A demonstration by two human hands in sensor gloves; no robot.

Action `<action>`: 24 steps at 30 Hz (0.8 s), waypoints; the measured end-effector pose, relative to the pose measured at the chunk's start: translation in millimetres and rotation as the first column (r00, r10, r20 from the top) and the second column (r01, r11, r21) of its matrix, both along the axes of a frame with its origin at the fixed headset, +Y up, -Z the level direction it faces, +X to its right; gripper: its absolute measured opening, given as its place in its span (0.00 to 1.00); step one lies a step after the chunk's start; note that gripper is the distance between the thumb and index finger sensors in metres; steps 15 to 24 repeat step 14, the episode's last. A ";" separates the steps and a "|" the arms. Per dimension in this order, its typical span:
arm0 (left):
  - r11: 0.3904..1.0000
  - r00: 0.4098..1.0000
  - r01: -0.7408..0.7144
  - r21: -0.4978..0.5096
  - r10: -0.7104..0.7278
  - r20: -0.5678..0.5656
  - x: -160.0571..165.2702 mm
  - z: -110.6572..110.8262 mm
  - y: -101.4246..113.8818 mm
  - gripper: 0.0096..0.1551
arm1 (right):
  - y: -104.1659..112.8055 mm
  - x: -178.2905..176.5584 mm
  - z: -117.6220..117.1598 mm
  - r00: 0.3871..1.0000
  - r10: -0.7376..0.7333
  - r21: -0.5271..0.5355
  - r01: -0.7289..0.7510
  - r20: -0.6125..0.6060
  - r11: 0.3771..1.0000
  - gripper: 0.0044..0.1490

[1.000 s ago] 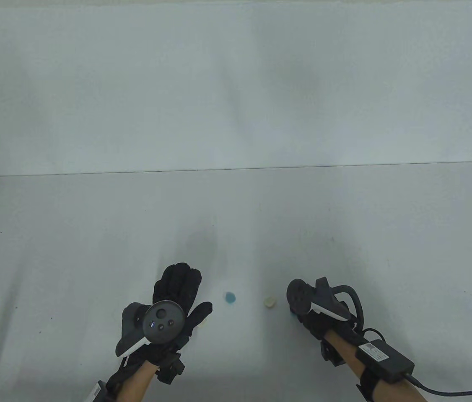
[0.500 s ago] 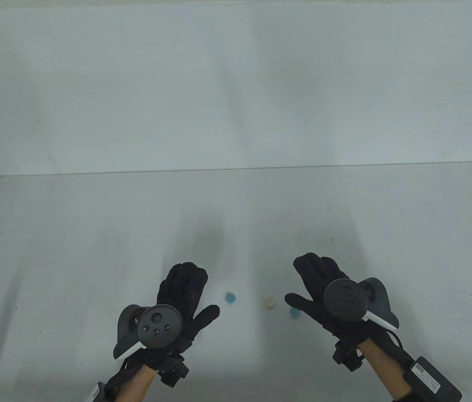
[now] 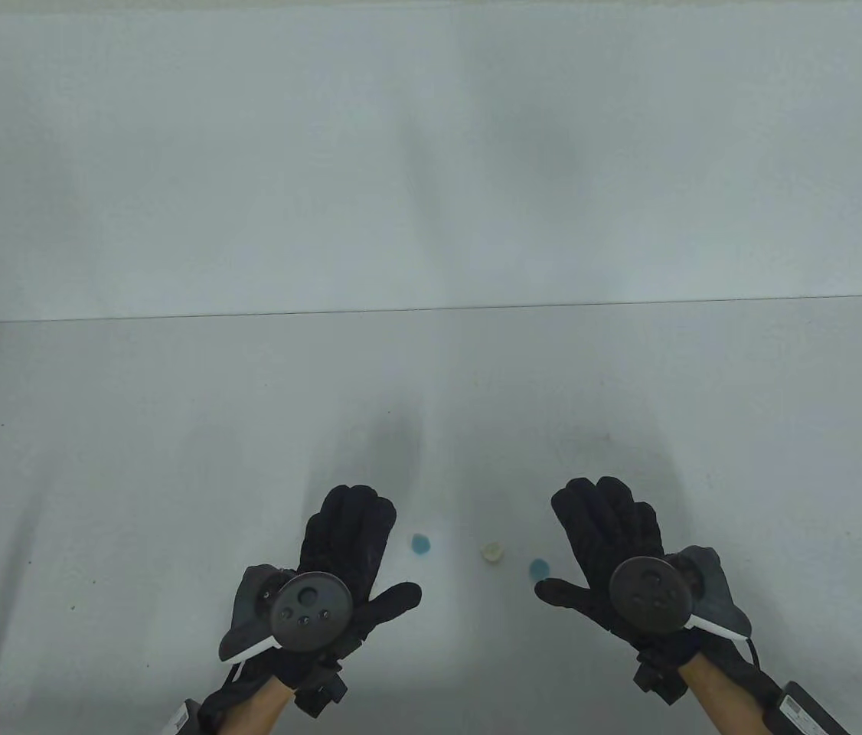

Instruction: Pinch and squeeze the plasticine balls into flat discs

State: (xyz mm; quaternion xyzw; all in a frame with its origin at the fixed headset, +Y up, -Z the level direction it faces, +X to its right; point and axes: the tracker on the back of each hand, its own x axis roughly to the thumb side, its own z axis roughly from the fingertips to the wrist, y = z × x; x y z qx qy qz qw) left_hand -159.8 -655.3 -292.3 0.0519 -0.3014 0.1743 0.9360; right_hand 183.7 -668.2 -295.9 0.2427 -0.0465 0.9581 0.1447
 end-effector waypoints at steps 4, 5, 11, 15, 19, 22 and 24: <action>1.000 1.000 0.019 -0.001 -0.019 -0.008 0.8 -1.2 -2.4 0.57 | -0.5 0.3 -0.1 1.000 0.002 -0.004 -0.002 0.002 1.000 0.61; 1.000 1.000 0.017 -0.003 -0.017 -0.009 0.8 -1.4 -2.6 0.57 | -0.5 0.3 -0.1 1.000 0.000 -0.004 0.000 0.004 1.000 0.61; 1.000 1.000 0.010 -0.006 -0.010 -0.022 -0.4 -2.0 -2.1 0.57 | 0.2 0.3 0.5 1.000 -0.009 0.008 0.009 0.004 1.000 0.61; 1.000 1.000 0.010 -0.009 -0.010 -0.024 -0.6 -2.2 -1.7 0.56 | -0.2 0.7 0.1 1.000 -0.010 0.010 0.010 0.005 1.000 0.61; 1.000 1.000 0.010 -0.009 -0.010 -0.024 -0.6 -2.2 -1.7 0.56 | -0.2 0.7 0.1 1.000 -0.010 0.010 0.010 0.005 1.000 0.61; 1.000 1.000 0.010 -0.009 -0.010 -0.024 -0.6 -2.2 -1.7 0.56 | -0.2 0.7 0.1 1.000 -0.010 0.010 0.010 0.005 1.000 0.61; 1.000 1.000 0.010 -0.009 -0.010 -0.024 -0.6 -2.2 -1.7 0.56 | -0.2 0.7 0.1 1.000 -0.010 0.010 0.010 0.005 1.000 0.61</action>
